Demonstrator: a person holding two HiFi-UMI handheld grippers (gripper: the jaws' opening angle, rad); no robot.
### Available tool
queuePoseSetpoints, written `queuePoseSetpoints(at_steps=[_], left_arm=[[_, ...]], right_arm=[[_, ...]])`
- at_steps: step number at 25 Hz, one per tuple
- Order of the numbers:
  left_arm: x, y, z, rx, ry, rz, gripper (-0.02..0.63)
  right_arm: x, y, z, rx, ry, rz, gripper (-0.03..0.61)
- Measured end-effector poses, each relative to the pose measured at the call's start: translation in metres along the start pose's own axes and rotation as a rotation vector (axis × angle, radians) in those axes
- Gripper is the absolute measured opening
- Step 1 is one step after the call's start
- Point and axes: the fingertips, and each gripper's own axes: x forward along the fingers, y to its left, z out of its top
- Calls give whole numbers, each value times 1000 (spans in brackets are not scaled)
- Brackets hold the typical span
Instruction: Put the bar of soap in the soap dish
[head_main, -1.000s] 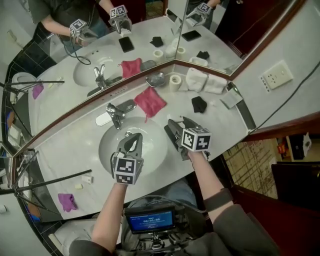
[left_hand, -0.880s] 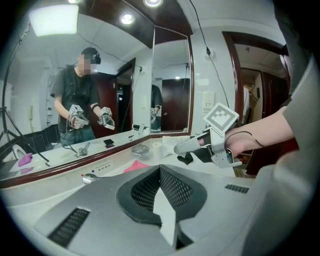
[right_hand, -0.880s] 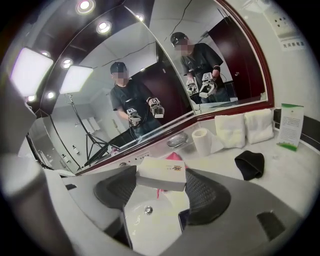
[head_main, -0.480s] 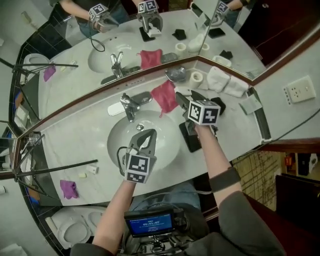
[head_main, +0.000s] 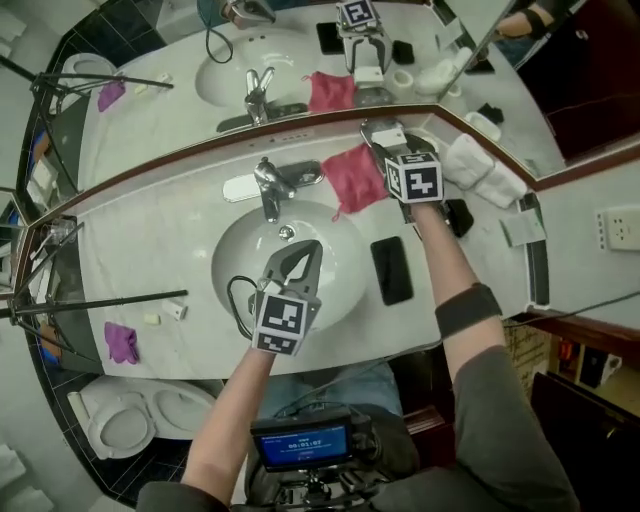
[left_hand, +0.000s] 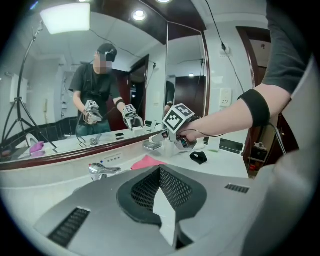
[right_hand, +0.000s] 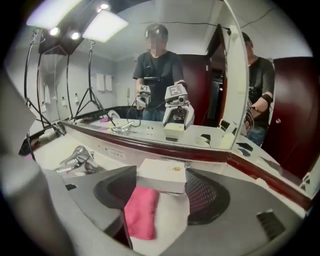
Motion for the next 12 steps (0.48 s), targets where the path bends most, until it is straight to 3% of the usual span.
queuePoseSetpoints(at_steps=[4, 12], left_arm=[[6, 5, -7, -41, -5, 42, 0], [7, 10, -19, -112, -15, 131, 0]], right_arm=[[20, -3, -1, -118, 21, 10, 322], [47, -12, -9, -134, 58, 13, 324]])
